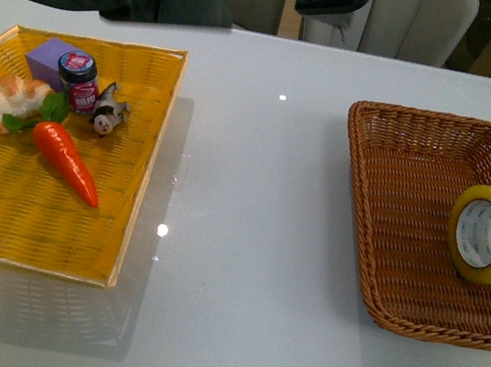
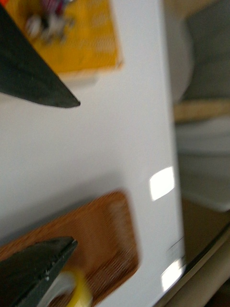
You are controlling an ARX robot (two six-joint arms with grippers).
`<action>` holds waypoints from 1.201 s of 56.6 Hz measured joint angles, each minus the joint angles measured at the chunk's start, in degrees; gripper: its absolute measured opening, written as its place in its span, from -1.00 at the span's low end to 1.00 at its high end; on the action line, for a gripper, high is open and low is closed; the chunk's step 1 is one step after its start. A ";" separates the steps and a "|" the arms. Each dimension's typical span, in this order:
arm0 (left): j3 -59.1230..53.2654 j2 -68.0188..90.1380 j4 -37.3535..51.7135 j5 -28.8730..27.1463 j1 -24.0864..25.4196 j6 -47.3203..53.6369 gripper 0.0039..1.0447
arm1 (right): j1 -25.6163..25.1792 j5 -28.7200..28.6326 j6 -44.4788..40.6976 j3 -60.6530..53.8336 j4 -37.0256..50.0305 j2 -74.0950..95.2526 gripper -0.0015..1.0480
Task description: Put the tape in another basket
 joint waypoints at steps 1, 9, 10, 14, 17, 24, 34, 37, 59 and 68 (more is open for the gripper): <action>-1.38 -0.28 2.60 -2.14 0.09 1.31 0.47 | 0.17 0.09 -0.02 -0.46 -0.11 -0.59 -0.34; -15.76 -7.19 24.48 -13.35 4.76 6.99 0.02 | 3.72 4.92 -0.04 -3.48 -1.84 -4.72 -0.78; -17.20 -8.61 25.75 -13.22 5.51 7.37 -0.05 | 3.91 4.96 -0.04 -3.65 -1.95 -5.09 -0.81; -21.51 -13.11 27.41 -11.15 7.67 8.31 -0.29 | 4.87 4.76 -0.24 -4.70 -2.97 -7.39 -0.96; -24.48 -15.47 27.52 -9.57 9.07 8.76 -0.46 | 4.98 4.79 -0.24 -5.51 -4.00 -9.22 -0.96; -31.63 -21.73 27.19 -5.64 13.14 9.11 -0.97 | 5.05 4.83 -0.24 -7.30 -6.80 -13.79 -0.96; -36.76 -29.20 24.98 -1.92 16.72 9.46 -0.98 | 5.07 5.01 -0.24 -8.85 -10.67 -19.10 -0.96; -38.03 -31.32 24.04 -0.92 17.73 9.49 -0.98 | 5.07 5.01 -0.24 -10.10 -9.35 -19.78 -0.96; -45.99 -48.06 15.19 7.63 25.35 9.55 -0.98 | 5.11 5.01 -0.24 -10.14 -20.52 -32.26 -0.96; -46.82 -55.17 8.98 9.38 28.50 9.57 -0.98 | 5.11 5.01 -0.24 -10.14 -24.28 -36.04 -0.96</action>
